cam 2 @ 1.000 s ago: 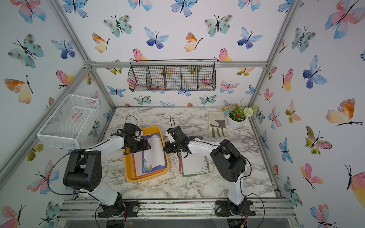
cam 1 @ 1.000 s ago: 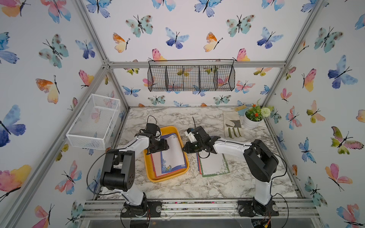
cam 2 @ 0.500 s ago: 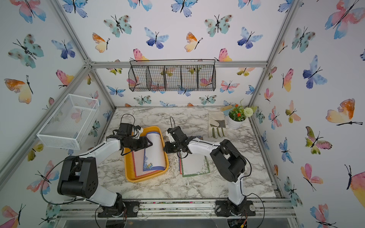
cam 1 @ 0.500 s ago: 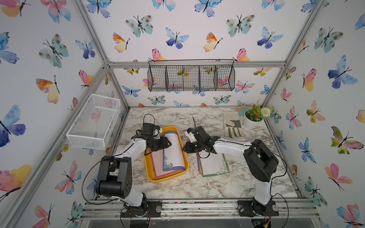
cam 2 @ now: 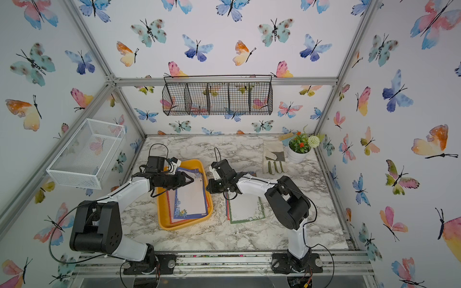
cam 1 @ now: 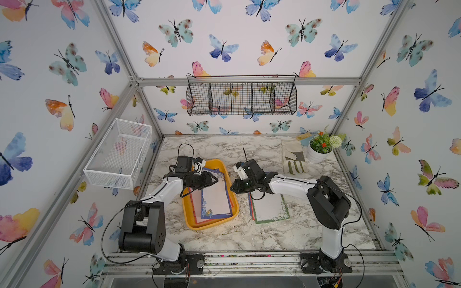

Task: Take out the stationery paper from the storage box
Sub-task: Pick up the stationery paper from the storage box.

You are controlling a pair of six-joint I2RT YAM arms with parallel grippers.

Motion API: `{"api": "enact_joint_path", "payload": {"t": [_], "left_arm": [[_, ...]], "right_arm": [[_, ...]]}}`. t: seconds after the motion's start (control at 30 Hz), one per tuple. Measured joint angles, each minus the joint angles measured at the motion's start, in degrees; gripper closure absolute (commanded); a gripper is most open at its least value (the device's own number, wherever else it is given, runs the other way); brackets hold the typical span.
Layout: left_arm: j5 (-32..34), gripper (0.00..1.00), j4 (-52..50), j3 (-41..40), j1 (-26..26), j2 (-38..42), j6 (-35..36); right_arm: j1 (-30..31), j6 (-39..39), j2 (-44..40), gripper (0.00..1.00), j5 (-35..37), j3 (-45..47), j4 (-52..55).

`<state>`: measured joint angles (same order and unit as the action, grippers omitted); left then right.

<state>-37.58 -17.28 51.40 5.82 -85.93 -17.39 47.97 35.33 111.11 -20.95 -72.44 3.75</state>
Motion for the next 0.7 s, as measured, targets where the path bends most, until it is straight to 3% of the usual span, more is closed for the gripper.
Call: {"api": "enact_joint_path", "payload": {"t": [0.5,0.7], "left_arm": [[-0.07,0.89,0.31,0.00,-1.46,1.03,0.00],[-0.04,0.94,0.28,0.04,-2.40,1.36,0.26]], "right_arm": [[0.02,0.13,0.33,0.85,0.20,-0.37,0.04],[0.02,1.99,0.33,0.87,1.53,-0.37,-0.09]]}}
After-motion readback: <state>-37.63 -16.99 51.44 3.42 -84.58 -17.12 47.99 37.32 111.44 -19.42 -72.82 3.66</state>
